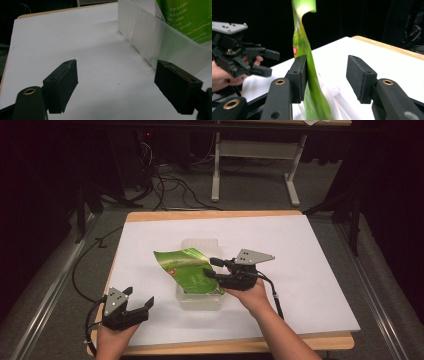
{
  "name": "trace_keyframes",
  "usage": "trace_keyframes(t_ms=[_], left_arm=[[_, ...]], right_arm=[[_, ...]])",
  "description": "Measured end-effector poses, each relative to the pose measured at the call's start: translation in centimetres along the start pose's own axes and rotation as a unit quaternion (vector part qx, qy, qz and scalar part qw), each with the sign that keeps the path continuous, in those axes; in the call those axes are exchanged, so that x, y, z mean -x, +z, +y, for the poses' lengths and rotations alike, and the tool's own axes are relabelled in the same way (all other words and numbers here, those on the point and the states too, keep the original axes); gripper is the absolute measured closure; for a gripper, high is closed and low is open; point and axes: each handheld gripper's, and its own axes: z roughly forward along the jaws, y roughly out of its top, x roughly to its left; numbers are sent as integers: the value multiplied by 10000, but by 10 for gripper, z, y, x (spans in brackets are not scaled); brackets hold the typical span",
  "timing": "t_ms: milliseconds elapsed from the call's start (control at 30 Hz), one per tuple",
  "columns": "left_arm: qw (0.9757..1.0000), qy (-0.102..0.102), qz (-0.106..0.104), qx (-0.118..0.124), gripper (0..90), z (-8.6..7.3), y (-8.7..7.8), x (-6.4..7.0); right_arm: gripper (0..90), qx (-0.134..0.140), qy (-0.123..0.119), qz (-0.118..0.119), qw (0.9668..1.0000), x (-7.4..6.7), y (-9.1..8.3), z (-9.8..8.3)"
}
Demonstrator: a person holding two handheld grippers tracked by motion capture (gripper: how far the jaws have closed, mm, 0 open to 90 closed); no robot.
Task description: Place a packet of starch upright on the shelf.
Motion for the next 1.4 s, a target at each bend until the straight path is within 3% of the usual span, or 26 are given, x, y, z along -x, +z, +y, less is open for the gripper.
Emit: trace_keyframes(t_ms=[233, 367, 400, 500, 600, 667, 700, 800, 967, 1133, 1400], left_arm=[[10000, -35, -50, 31, 237, 0, -1, 1], [9997, -202, -98, 67, 310, 0, 1, 1], [9993, -345, -137, 54, 327, 1, 3, 1], [9987, -456, -228, -19, 471, 4, 10, 7], [9988, -335, -284, -228, 597, 15, 22, 21], [9990, -265, -197, -305, 704, 21, 33, 31], [9991, -282, -140, -284, 771, 22, 37, 33], [9979, -557, -257, -228, 900, 17, 57, 41], [9962, -677, -461, -303, 900, 7, 65, 46], [9960, -541, -650, -286, 900, 6, 66, 53], [9962, -514, -648, -266, 900, 6, 66, 55]], right_arm=[[587, -216, -85, -424, 9988, 0, -32, -13], [693, -276, 41, -694, 9972, 5, -44, -29], [719, -349, 45, -770, 9964, 6, -44, -31], [758, -580, 90, -952, 9937, 6, -41, -40], [807, -743, 16, -978, 9924, 1, -36, -41], [900, -808, -56, -981, 9919, -1, -34, -41], [900, -828, -67, -965, 9919, -2, -33, -41], [900, -915, -64, -844, 9922, -4, -29, -43], [900, -1131, 74, -900, 9895, -3, -19, -49], [900, -1242, 65, -934, 9878, -4, -10, -53], [900, -1338, 78, -863, 9872, -7, -1, -57]])
